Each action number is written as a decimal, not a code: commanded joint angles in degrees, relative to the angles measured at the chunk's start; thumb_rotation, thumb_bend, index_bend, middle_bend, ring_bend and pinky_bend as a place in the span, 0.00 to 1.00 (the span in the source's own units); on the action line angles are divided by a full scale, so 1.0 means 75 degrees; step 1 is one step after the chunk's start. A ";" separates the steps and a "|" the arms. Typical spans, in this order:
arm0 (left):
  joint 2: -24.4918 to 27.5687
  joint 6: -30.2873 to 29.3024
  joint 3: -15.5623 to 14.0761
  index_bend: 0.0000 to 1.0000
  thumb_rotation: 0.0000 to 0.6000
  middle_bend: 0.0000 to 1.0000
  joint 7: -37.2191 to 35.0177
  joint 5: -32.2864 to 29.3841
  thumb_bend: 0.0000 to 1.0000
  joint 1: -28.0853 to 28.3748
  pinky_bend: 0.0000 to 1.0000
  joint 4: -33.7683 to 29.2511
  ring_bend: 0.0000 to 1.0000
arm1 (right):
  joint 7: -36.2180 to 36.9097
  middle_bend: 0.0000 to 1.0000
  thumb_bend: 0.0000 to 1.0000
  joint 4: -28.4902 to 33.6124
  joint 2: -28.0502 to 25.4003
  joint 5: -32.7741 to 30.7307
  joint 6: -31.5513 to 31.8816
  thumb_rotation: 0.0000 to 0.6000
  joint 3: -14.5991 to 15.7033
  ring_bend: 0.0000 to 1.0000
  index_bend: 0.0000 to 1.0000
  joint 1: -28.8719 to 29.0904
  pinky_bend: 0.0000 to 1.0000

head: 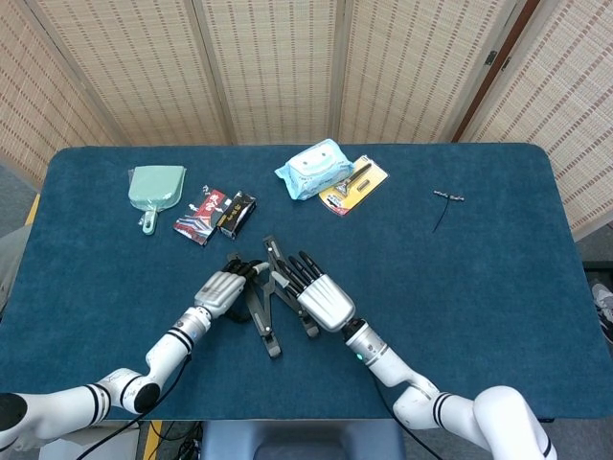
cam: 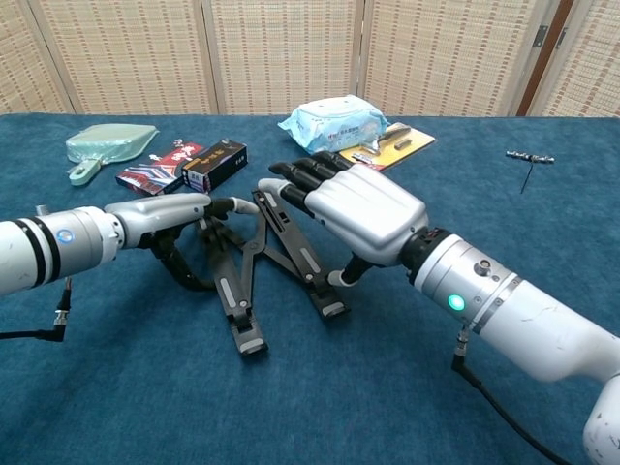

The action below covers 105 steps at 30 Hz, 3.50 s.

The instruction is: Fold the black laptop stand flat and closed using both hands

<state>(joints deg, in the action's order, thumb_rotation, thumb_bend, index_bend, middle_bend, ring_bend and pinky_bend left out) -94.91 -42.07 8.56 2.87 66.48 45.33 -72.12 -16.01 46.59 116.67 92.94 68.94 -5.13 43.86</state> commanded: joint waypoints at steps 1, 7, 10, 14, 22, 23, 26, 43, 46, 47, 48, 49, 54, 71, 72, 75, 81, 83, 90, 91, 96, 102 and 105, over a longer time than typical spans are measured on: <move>0.0038 0.0042 -0.0035 0.00 1.00 0.05 -0.0027 0.0046 0.21 0.0019 0.00 -0.0055 0.09 | -0.0001 0.00 0.01 -0.0019 0.0017 0.0021 0.0021 1.00 -0.0005 0.00 0.00 0.0025 0.00; 0.0133 0.0060 -0.0083 0.00 1.00 0.05 -0.0086 0.0164 0.21 0.0043 0.00 -0.0215 0.09 | -0.0006 0.00 0.01 -0.0006 0.0052 0.0033 0.0047 1.00 -0.0023 0.00 0.00 0.0066 0.00; 0.0181 0.0021 -0.0112 0.00 1.00 0.05 -0.0076 0.0232 0.21 0.0044 0.00 -0.0296 0.09 | -0.0033 0.00 0.01 0.0020 0.0077 0.0048 0.0059 1.00 -0.0021 0.00 0.00 0.0086 0.00; 0.0275 -0.0016 -0.0138 0.00 1.00 0.05 -0.0116 0.0278 0.21 0.0021 0.00 -0.0429 0.09 | -0.0101 0.00 0.01 0.0066 0.0096 0.0059 0.0063 1.00 -0.0025 0.00 0.00 0.0109 0.00; 0.0433 -0.0096 -0.0208 0.00 1.00 0.05 -0.0105 0.0357 0.21 -0.0014 0.00 -0.0656 0.08 | -0.0116 0.00 0.01 0.0118 0.0110 0.0063 0.0033 1.00 -0.0005 0.00 0.00 0.0128 0.00; 0.0455 -0.0094 -0.0212 0.00 1.00 0.05 -0.0085 0.0332 0.21 -0.0017 0.00 -0.0642 0.08 | -0.0093 0.00 0.01 0.0164 0.0081 0.0061 0.0025 1.00 0.0004 0.00 0.00 0.0122 0.00; 0.0542 -0.0116 -0.0224 0.00 1.00 0.05 -0.0031 0.0266 0.21 -0.0046 0.00 -0.0617 0.08 | -0.0054 0.00 0.01 0.0360 -0.0093 0.0103 0.0017 1.00 0.0054 0.00 0.00 0.0112 0.00; 0.1648 -0.1035 -0.0108 0.00 1.00 0.05 0.0208 -0.0466 0.21 -0.0782 0.00 -0.1112 0.08 | 0.0615 0.00 0.01 0.4524 -0.4417 0.0467 -0.2753 1.00 0.0311 0.00 0.00 0.1501 0.00; 0.1822 -0.1229 -0.0113 0.00 1.00 0.04 0.0266 -0.0562 0.21 -0.0939 0.00 -0.1289 0.08 | 0.0732 0.00 0.01 0.4601 -0.4743 0.0723 -0.3285 1.00 0.0405 0.00 0.00 0.1930 0.00; 0.1868 -0.1282 -0.0118 0.00 1.00 0.04 0.0287 -0.0583 0.21 -0.0983 0.00 -0.1334 0.08 | 0.0806 0.00 0.01 0.4581 -0.4775 0.0789 -0.3392 1.00 0.0430 0.00 0.00 0.2037 0.00; 0.1926 -0.1339 -0.0128 0.00 1.00 0.04 0.0313 -0.0612 0.21 -0.1036 0.00 -0.1385 0.08 | 0.0956 0.00 0.01 0.4534 -0.4786 0.0886 -0.3541 1.00 0.0487 0.00 0.00 0.2185 0.00; 0.1966 -0.1378 -0.0133 0.00 1.00 0.04 0.0337 -0.0638 0.21 -0.1074 0.00 -0.1416 0.08 | 0.1089 0.00 0.00 0.4481 -0.4779 0.0959 -0.3646 1.00 0.0533 0.00 0.00 0.2295 0.00; 0.2149 -0.1592 -0.0115 0.00 1.00 0.04 0.0389 -0.0781 0.21 -0.1269 0.00 -0.1568 0.08 | 0.1666 0.00 0.00 0.3785 -0.4490 0.1542 -0.3886 1.00 0.0800 0.00 0.00 0.2894 0.00; 0.2392 -0.1760 -0.0106 0.00 1.00 0.03 0.0026 -0.0633 0.21 -0.1632 0.00 -0.1719 0.08 | 0.2017 0.00 0.00 0.1323 -0.2576 0.2005 -0.3780 1.00 0.1108 0.00 0.00 0.3745 0.00; 0.2394 -0.1760 -0.0104 0.00 1.00 0.03 0.0009 -0.0619 0.21 -0.1638 0.00 -0.1721 0.08 | 0.2012 0.00 0.00 0.1250 -0.2516 0.2006 -0.3757 1.00 0.1110 0.00 0.00 0.3757 0.00; 0.2409 -0.1735 -0.0108 0.00 1.00 0.03 -0.0047 -0.0561 0.21 -0.1657 0.00 -0.1723 0.08 | 0.2034 0.00 0.00 0.0935 -0.2257 0.2023 -0.3686 1.00 0.1158 0.00 0.00 0.3825 0.00; 0.2429 -0.1723 -0.0088 0.00 1.00 0.03 -0.0146 -0.0495 0.21 -0.1701 0.00 -0.1705 0.08 | 0.2248 0.00 0.00 0.0450 -0.1901 0.1984 -0.3663 1.00 0.1229 0.00 0.00 0.4018 0.00; 0.2438 -0.1718 -0.0086 0.00 1.00 0.03 -0.0171 -0.0483 0.21 -0.1719 0.00 -0.1702 0.08 | 0.2364 0.00 0.00 0.0408 -0.1882 0.1961 -0.3744 1.00 0.1266 0.00 0.00 0.4117 0.00; 0.2467 -0.1718 -0.0057 0.00 1.00 0.03 -0.0252 -0.0443 0.21 -0.1763 0.00 -0.1698 0.08 | 0.2980 0.00 0.04 0.0626 -0.2040 0.1888 -0.4221 1.00 0.1361 0.00 0.00 0.4665 0.00; 0.2475 -0.1714 -0.0057 0.00 1.00 0.03 -0.0260 -0.0438 0.21 -0.1769 0.00 -0.1700 0.08 | 0.3038 0.00 0.06 0.0661 -0.2069 0.1872 -0.4288 1.00 0.1366 0.00 0.00 0.4735 0.00; 0.2482 -0.1718 -0.0047 0.00 1.00 0.02 -0.0306 -0.0386 0.21 -0.1792 0.00 -0.1711 0.08 | 0.3265 0.00 0.11 0.0827 -0.2162 0.1734 -0.4724 1.00 0.1415 0.00 0.00 0.5041 0.00; 0.2500 -0.1707 -0.0053 0.00 1.00 0.02 -0.0337 -0.0330 0.21 -0.1815 0.00 -0.1728 0.08 | 0.3260 0.00 0.11 0.0912 -0.2149 0.1594 -0.4961 1.00 0.1469 0.00 0.00 0.5180 0.00; 0.2511 -0.1706 -0.0048 0.00 1.00 0.02 -0.0360 -0.0312 0.21 -0.1828 0.00 -0.1738 0.08 | 0.3228 0.00 0.11 0.0928 -0.2153 0.1536 -0.5059 1.00 0.1504 0.00 0.00 0.5226 0.00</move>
<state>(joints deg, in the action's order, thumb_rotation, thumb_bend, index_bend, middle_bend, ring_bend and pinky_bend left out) -76.08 -54.86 8.20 0.17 64.14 31.62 -85.15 8.28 53.49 100.55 104.61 31.19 6.05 82.93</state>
